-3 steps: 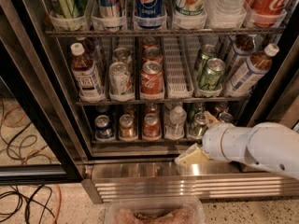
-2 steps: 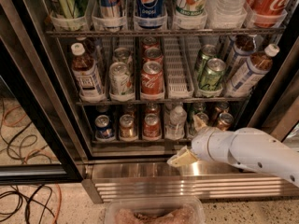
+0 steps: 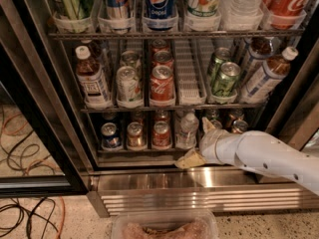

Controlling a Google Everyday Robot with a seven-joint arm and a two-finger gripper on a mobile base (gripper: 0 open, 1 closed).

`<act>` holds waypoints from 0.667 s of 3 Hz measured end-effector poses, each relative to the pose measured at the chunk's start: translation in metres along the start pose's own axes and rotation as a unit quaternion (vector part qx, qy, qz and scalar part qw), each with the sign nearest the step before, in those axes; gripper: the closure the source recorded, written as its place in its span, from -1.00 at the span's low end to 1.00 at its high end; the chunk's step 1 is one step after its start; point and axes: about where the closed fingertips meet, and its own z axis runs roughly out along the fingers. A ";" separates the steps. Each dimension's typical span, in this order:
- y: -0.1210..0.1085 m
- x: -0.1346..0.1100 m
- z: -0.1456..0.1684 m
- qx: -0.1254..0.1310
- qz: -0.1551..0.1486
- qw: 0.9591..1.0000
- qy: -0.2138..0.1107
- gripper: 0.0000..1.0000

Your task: Pick water bottle from bottom shelf of fridge

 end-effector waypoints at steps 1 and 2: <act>-0.019 -0.006 0.020 0.011 -0.005 1.000 -0.017 -1.00; -0.019 -0.006 0.020 0.011 -0.005 1.000 -0.018 -1.00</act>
Offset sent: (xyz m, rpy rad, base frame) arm 0.0220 0.0029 -0.0011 0.0109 -0.0328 0.0027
